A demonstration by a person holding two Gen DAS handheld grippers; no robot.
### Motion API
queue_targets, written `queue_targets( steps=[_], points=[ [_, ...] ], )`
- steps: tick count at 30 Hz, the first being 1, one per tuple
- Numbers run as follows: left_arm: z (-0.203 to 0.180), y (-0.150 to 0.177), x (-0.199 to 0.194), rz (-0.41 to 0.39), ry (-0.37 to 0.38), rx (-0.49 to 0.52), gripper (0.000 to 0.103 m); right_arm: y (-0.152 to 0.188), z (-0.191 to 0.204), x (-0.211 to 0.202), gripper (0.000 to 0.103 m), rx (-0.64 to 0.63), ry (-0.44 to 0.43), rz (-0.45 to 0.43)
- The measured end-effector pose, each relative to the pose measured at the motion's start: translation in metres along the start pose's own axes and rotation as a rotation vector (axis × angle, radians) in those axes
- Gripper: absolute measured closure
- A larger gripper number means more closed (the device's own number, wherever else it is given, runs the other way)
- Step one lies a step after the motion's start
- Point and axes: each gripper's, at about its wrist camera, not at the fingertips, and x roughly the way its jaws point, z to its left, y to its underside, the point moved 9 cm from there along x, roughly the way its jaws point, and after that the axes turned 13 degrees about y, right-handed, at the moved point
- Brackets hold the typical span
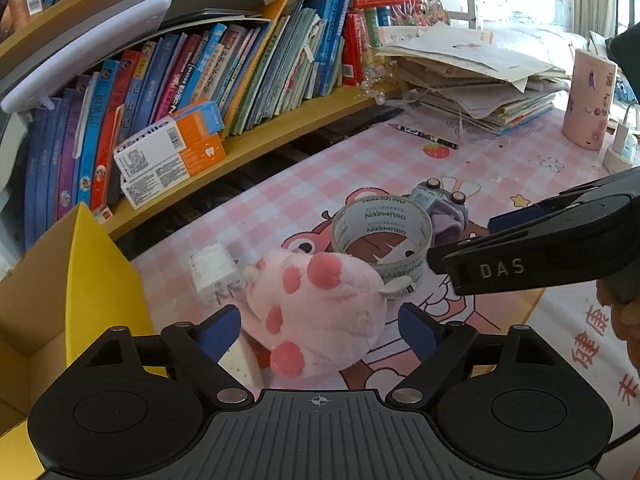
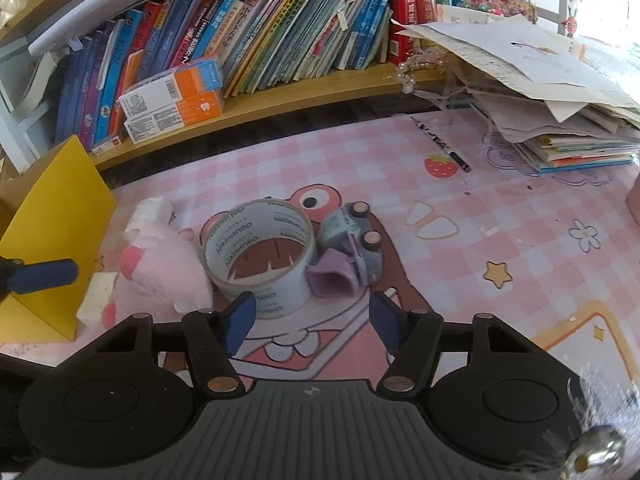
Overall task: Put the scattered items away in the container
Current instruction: 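Move the left tool to the pink plush pig while the right tool approaches the clear tape roll, then close the left tool on the pink pig while the right tool grasps the tape roll rim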
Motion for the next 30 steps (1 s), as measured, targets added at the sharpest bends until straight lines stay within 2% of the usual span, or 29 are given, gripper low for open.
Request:
queue_targets(
  steps=[6, 15, 20, 25, 28, 30],
  points=[
    [-0.002, -0.001, 0.012, 0.012, 0.001, 0.025, 0.021, -0.005, 0.008, 0.011, 0.054, 0.036, -0.027, 0.038],
    [-0.003, 0.003, 0.027, 0.033, 0.001, 0.055, 0.021, -0.008, 0.018, 0.017, 0.055, 0.047, -0.041, 0.054],
    [-0.003, 0.006, 0.032, 0.038, -0.004, 0.066, 0.025, -0.013, 0.017, 0.019, 0.056, 0.139, -0.08, 0.105],
    [-0.001, 0.007, 0.036, 0.041, -0.002, 0.066, 0.026, -0.013, 0.013, 0.027, 0.055, 0.231, -0.084, 0.153],
    [-0.001, 0.008, 0.037, 0.04, -0.004, 0.073, 0.026, -0.015, 0.013, 0.03, 0.061, 0.265, -0.089, 0.168],
    [-0.001, 0.008, 0.039, 0.039, -0.006, 0.08, 0.027, -0.016, 0.013, 0.031, 0.068, 0.291, -0.098, 0.182]
  ],
)
